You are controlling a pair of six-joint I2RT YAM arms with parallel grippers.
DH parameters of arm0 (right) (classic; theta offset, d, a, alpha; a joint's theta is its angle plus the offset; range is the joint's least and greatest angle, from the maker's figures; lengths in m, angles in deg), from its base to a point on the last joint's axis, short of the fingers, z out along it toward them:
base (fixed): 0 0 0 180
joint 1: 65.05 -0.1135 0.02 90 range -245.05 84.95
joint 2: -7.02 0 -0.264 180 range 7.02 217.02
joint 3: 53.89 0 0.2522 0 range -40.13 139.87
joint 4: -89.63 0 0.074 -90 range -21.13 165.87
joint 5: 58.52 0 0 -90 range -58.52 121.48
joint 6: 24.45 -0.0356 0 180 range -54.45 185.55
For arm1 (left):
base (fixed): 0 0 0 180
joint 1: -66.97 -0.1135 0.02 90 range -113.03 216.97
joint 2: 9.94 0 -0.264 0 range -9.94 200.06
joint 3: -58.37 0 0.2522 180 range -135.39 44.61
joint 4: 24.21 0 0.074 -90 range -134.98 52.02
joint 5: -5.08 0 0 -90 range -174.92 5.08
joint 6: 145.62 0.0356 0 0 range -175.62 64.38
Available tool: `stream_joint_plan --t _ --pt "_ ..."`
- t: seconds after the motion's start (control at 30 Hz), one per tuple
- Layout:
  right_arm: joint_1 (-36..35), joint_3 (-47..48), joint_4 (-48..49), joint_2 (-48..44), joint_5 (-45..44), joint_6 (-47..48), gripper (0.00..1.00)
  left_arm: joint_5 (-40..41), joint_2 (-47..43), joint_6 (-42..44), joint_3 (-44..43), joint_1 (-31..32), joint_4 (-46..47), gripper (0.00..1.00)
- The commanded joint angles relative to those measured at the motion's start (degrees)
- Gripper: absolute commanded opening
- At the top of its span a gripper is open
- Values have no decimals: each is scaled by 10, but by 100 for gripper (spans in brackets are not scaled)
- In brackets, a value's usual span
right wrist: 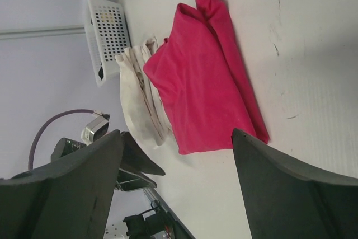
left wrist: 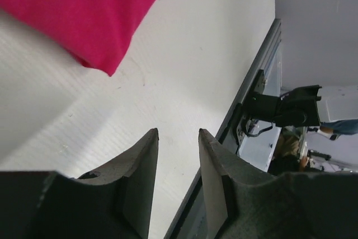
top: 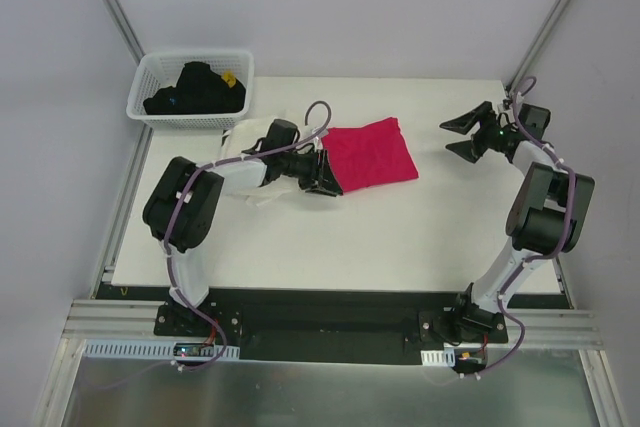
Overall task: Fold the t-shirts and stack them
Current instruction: Put the neatly folded tshirt into the corner of the board with both arms
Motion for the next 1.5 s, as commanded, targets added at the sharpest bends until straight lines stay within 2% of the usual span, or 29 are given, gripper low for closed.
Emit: stream_joint_plan --t 0.0,0.07,0.1,0.23,0.33,0.4,0.43,0.47,0.6,0.97,1.27,1.47 --pt "-1 -5 -53 -14 -11 56 81 60 -7 -85 30 -5 141 35" --pt "1 -7 -56 -19 -28 64 81 119 -24 -76 29 -2 94 36" --pt "2 -4 -58 -22 -31 68 81 195 -34 -69 24 0 36 37" --pt "2 15 -66 -13 -37 77 82 366 -74 -41 6 27 -36 41" --pt "2 28 -77 0 -35 82 82 428 -57 -46 -29 49 -73 48" --pt "2 28 -77 -1 -35 83 83 448 -41 -51 -44 66 -95 62" --pt "2 27 -77 -1 -35 82 83 465 -37 -53 -54 72 -102 90" --pt "2 27 -77 -1 -36 82 83 466 -32 -54 -58 77 -102 98" --pt "4 27 -77 -2 -34 84 83 464 2 -66 -79 87 -104 97" --pt "7 31 -63 6 -23 72 83 434 92 -172 -109 91 -91 99" --pt "10 30 -61 17 -17 72 83 417 142 -189 -160 91 -80 99" --pt "22 27 -62 5 -18 70 83 410 152 -211 -143 91 -51 99"
